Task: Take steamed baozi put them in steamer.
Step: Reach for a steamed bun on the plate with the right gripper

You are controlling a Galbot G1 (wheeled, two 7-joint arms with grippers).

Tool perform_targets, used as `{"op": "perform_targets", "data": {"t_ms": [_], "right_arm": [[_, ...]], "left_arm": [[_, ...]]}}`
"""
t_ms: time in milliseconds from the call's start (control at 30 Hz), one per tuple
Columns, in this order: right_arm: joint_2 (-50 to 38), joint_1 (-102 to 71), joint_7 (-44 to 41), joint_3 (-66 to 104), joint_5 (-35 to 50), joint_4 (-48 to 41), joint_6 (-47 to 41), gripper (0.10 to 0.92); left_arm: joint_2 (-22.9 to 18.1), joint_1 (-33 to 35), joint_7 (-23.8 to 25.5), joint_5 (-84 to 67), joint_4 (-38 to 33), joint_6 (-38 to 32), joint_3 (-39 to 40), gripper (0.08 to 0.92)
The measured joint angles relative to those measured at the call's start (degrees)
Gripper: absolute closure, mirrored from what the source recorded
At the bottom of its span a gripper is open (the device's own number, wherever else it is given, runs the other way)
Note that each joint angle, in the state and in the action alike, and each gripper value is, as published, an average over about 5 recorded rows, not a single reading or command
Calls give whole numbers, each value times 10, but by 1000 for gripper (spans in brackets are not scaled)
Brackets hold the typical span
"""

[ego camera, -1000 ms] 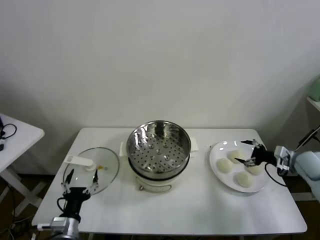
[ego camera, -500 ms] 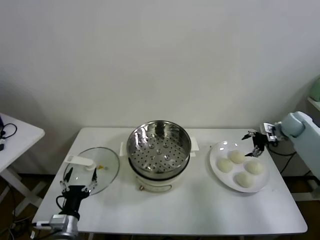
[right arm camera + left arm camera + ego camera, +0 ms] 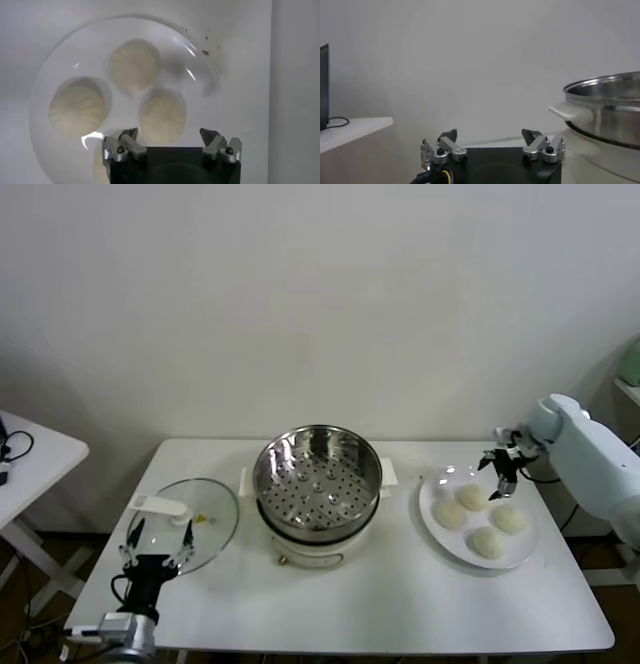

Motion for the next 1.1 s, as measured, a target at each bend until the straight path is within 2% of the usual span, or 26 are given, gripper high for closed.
{"op": "perform_targets", "data": {"t_ms": [967,1100], "right_arm": [[65,-20,23,70,-122,-72,24,203],[69,-21,23,76,-130,-77,24,233]], "left_arm": [[-2,9,-3,-3,8,-3,-2,177],[-2,11,-4,-3,10,-4,-2,177]]}}
